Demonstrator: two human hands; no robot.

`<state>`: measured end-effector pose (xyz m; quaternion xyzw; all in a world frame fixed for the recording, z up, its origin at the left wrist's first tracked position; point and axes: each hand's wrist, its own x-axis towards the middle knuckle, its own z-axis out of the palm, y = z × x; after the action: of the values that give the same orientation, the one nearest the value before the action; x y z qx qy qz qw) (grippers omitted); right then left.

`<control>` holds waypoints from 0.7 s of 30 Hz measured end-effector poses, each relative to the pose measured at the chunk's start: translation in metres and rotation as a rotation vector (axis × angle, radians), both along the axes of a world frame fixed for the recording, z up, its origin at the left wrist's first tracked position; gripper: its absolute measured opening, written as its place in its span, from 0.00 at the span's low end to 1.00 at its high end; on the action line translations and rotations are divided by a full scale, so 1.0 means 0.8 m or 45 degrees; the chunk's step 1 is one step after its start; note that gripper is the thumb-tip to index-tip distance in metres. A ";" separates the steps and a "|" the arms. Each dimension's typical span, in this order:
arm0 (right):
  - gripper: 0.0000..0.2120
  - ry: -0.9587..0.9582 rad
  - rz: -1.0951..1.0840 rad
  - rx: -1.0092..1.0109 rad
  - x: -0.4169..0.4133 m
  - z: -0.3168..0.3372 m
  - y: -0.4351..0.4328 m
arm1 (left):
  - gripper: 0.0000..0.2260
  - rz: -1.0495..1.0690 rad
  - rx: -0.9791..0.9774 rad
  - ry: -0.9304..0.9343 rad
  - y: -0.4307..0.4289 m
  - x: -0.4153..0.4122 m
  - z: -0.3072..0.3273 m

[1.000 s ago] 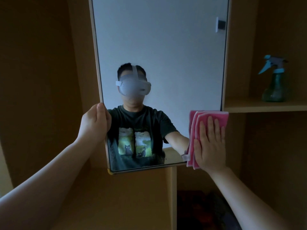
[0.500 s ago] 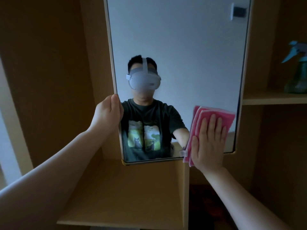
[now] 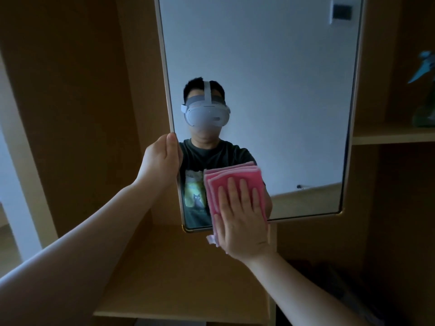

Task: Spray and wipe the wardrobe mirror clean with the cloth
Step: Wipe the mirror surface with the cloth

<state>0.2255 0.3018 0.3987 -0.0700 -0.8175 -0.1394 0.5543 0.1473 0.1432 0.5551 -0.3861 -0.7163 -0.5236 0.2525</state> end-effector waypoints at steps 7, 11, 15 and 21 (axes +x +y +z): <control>0.31 -0.055 0.014 0.152 -0.012 -0.009 -0.015 | 0.23 0.022 -0.011 -0.005 0.002 0.000 0.001; 0.32 -0.146 0.049 0.259 -0.016 -0.011 -0.019 | 0.24 0.028 -0.016 -0.009 0.002 0.000 0.000; 0.33 -0.286 0.118 0.451 -0.021 -0.018 -0.032 | 0.23 0.036 0.000 0.009 0.003 0.000 -0.001; 0.30 -0.364 0.245 0.575 -0.012 -0.019 -0.022 | 0.23 0.033 -0.002 0.016 0.003 -0.002 -0.002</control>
<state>0.2161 0.2844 0.3838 0.1536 -0.8385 -0.2732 0.4457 0.1457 0.1455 0.5537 -0.3802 -0.7200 -0.5173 0.2635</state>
